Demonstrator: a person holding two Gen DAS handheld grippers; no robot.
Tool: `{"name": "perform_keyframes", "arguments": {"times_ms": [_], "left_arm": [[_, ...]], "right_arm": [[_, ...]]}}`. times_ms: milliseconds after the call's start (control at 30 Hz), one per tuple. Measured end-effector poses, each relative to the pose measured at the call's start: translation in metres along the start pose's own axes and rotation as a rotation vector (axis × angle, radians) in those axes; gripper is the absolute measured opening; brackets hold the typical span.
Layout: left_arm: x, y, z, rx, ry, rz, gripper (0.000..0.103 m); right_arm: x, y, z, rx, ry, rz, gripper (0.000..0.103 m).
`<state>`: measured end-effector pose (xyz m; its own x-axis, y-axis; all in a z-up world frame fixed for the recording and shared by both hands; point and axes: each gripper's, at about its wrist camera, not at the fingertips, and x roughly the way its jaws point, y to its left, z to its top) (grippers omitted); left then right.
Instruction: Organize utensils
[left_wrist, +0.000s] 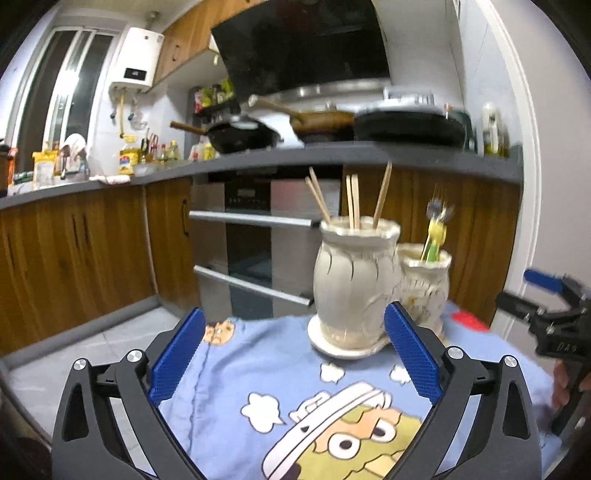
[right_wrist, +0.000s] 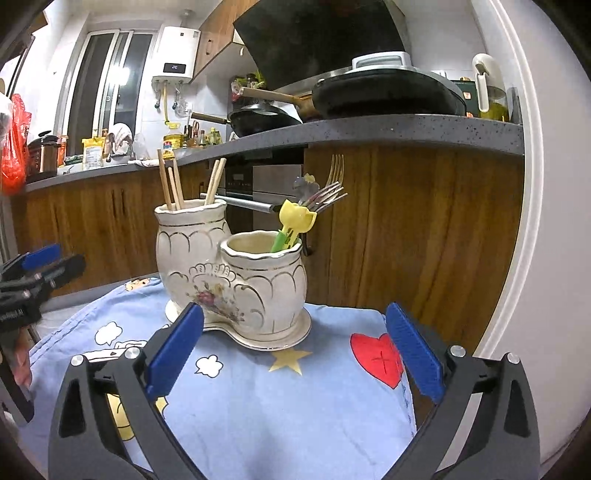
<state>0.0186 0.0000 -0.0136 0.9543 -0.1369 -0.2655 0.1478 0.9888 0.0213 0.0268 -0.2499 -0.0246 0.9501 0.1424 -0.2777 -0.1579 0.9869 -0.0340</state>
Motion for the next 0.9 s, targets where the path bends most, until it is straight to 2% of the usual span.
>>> {"name": "perform_keyframes", "arguments": {"times_ms": [267, 367, 900], "left_arm": [[0.0011, -0.0001, -0.0017, 0.004, 0.004, -0.002, 0.097], [0.0002, -0.0022, -0.0018, 0.012, 0.0, 0.003, 0.096], [-0.0042, 0.0, -0.0016, 0.005, -0.024, 0.033, 0.094]], "right_arm": [[-0.0002, -0.0007, 0.0001, 0.012, -0.002, -0.004, 0.097], [0.0002, 0.0017, 0.0007, 0.002, -0.004, -0.015, 0.092], [-0.0005, 0.0029, 0.0001, -0.007, -0.009, -0.048, 0.09]]}}
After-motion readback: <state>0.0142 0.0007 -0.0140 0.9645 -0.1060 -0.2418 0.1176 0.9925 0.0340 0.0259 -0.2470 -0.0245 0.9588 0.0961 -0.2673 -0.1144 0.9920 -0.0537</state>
